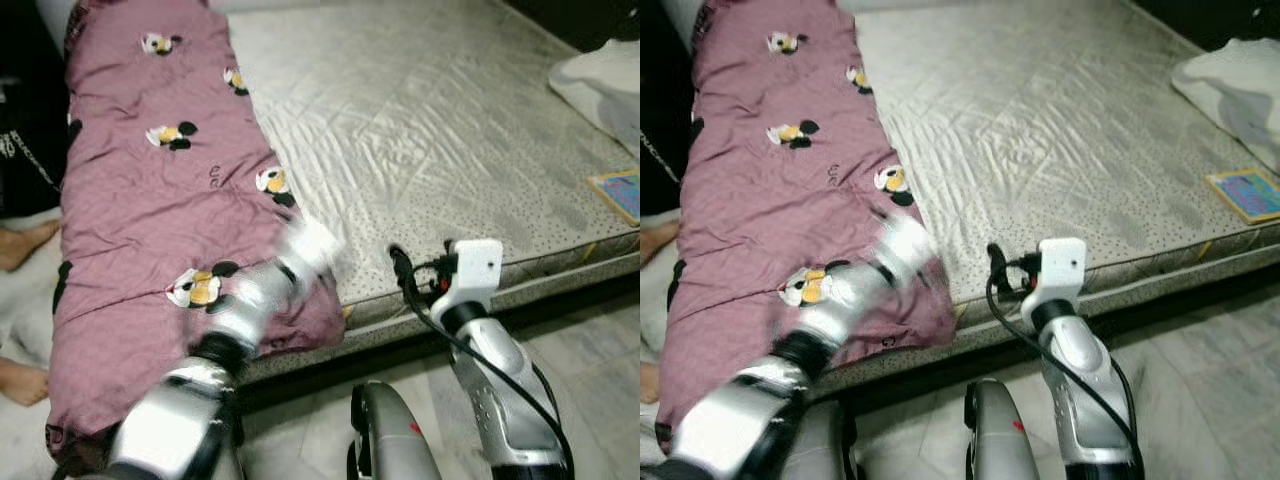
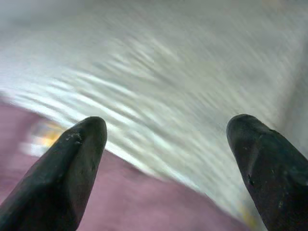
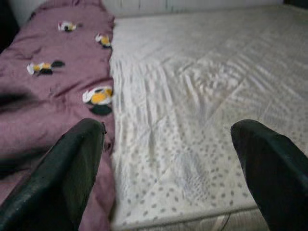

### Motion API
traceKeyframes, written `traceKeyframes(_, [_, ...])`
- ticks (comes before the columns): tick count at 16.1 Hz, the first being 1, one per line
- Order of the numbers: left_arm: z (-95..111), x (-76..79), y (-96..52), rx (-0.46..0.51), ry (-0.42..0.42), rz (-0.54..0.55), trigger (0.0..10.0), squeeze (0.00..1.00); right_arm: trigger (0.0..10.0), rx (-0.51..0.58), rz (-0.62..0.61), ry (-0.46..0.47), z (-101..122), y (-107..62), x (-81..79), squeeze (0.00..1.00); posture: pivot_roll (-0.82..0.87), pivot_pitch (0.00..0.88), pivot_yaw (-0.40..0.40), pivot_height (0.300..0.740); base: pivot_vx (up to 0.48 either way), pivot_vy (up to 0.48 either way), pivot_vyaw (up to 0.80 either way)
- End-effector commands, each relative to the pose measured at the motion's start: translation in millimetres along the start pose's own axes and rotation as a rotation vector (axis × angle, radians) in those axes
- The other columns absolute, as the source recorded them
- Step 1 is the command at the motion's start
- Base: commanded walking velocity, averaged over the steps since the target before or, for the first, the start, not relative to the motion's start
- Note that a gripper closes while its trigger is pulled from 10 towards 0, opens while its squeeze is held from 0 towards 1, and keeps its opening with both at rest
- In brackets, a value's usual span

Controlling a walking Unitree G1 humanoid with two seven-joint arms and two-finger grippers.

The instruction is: Clean up the room

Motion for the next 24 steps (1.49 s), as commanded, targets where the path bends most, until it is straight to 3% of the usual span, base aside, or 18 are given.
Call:
traceKeyframes(1, [-3.4, -14.0, -7.6, 0.015, -0.035, 0.072, 10.0, 0.0, 10.0, 0.009, -0.012, 0.007, 0.2, 1.8, 3.7, 0.0, -0.12, 0.0, -0.009, 0.609, 0.0, 0.0, 0.0])
traceKeyframes(3, [-16.3, -52.5, -43.9, 0.049, -0.076, 0.255, 10.0, 0.0, 10.0, 0.04, -0.027, 0.01, 1.5, 8.6, 4.3, 0.0, -0.08, 0.0, -0.018, 0.609, 0.0, 0.0, 0.0])
traceKeyframes(5, [-15.4, -73.5, -77.9, 0.097, -0.116, 0.392, 10.0, 0.0, 10.0, 0.056, -0.055, 0.012, 4.1, 14.8, 8.0, 0.0, -0.06, 0.0, -0.03, 0.609, 0.0, 0.0, 0.0])
traceKeyframes(8, [-13.0, -84.1, -99.8, 0.106, -0.174, 0.479, 10.0, 0.0, 10.0, 0.064, -0.054, 0.024, 6.9, 17.5, 10.3, 0.0, -0.04, 0.0, -0.053, 0.609, 0.0, 0.0, 0.0])
traceKeyframes(10, [-5.4, -89.9, -107.8, 0.11, -0.135, 0.507, 10.0, 0.0, 10.0, 0.038, -0.049, -0.006, 3.7, 19.1, 11.3, 0.0, -0.03, 0.0, -0.059, 0.609, 0.0, 0.0, 0.0])
traceKeyframes(13, [10.5, -93.1, -113.0, 0.135, -0.141, 0.492, 10.0, 0.0, 10.0, 0.068, -0.041, -0.003, 8.3, 19.1, 12.3, 0.0, -0.05, 0.0, -0.059, 0.614, 0.0, 0.0, 0.0])
traceKeyframes(15, [31.5, -82.4, -112.2, 0.175, -0.03, 0.362, 10.0, 0.0, 10.0, 0.07, -0.053, 0.003, 7.1, 18.2, 15.3, 0.0, -0.05, 0.0, -0.049, 0.644, 0.0, 0.0, 0.0])
traceKeyframes(18, [38.3, -75.9, -111.4, 0.179, -0.003, 0.282, 10.0, 0.0, 10.0, 0.046, -0.055, 0.022, -2.0, 22.1, 15.2, 0.0, -0.01, 0.0, -0.058, 0.674, 0.0, 0.0, 0.0])
traceKeyframes(20, [26.0, -71.2, -112.3, 0.136, 0.017, 0.245, 10.0, 0.0, 10.0, 0.053, -0.042, 0.008, -0.1, 27.9, 11.9, 0.0, -0.01, 0.0, -0.066, 0.694, 0.0, 0.0, 0.0])
traceKeyframes(24, [2.3, -59.7, -110.5, 0.065, -0.042, 0.24, 10.0, 0.0, 10.0, 0.065, -0.044, 0.012, 1.2, 26.8, 15.2, 0.0, -0.03, 0.0, -0.067, 0.74, 0.0, 0.0, 0.0])
Point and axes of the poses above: a point about 5 cm out from each wrist's last joint towards the gripper, its own y axis pointing out of the wrist towards the gripper, its own z axis along the axis of the wrist's last joint, x = y × z, the point moved 5 cm from there along y, pointing out of the wrist towards the gripper, and after that the axes turned 14 degrees about y, right-handed, at the moved point
